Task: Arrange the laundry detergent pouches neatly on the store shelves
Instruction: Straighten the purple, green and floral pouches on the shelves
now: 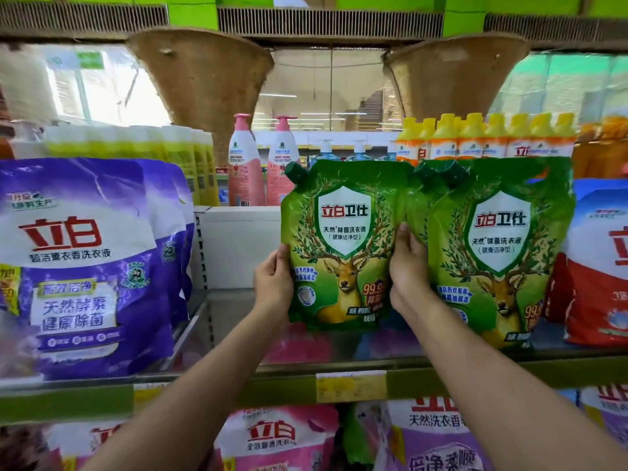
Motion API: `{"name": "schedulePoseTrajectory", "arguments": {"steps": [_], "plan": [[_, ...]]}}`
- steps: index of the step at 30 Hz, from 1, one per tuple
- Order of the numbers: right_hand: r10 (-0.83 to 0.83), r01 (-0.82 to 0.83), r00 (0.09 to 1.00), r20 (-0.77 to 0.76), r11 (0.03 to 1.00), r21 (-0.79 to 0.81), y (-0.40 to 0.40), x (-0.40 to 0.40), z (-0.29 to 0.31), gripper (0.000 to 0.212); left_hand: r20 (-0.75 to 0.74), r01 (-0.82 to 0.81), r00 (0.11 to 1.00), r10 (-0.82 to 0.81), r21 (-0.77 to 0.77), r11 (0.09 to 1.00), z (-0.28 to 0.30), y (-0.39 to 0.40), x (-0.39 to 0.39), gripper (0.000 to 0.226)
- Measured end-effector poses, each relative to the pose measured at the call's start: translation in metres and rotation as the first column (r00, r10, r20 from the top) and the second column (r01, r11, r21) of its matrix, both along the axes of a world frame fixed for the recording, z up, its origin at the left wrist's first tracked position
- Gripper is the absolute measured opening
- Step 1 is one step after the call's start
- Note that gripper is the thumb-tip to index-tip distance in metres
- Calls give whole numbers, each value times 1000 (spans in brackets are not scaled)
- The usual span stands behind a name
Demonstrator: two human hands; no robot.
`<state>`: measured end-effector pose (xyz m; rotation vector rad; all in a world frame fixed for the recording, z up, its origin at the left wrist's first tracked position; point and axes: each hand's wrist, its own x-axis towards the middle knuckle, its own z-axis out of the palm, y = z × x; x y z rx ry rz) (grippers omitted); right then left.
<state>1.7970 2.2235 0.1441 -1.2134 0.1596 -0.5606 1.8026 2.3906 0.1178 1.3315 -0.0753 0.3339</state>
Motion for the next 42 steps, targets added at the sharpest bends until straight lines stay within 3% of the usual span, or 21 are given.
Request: {"name": "schedulePoseTrajectory", "arguments": {"steps": [6, 12, 15, 18, 27, 34, 38, 42], "plan": [[-53, 54, 997, 53, 999, -6, 5, -4, 2, 49, 29, 63, 998, -62, -50, 997, 0, 3, -5, 32], [-31, 29, 999, -8, 977, -210, 12, -17, -6, 55, 22, 145, 989, -145, 2, 989, -2, 5, -16, 38], [-78, 67, 997, -27, 953, -296, 25, -36, -7, 66, 5, 83, 996, -84, 62, 995, -4, 11, -34, 50], [-93, 86, 996, -6, 947, -308, 45, -61, -9, 63, 46, 1, 999, -6, 105, 994, -6, 22, -64, 41], [266, -258, 964, -22, 907, -332, 145, -116, -28, 42, 224, -317, 932, 284, 125, 940, -19, 122, -136, 12], [338, -346, 937, -88, 864, -365, 213, -119, -34, 38, 220, -548, 827, 517, 117, 828, -32, 231, -145, 10], [372, -354, 928, -20, 865, -354, 250, -98, -15, 45, 170, -552, 828, 535, 76, 830, -15, 282, -119, 22], [414, -379, 908, 60, 875, -301, 275, -70, 11, 26, 211, -427, 892, 400, 102, 898, 9, 309, -87, 33]]}}
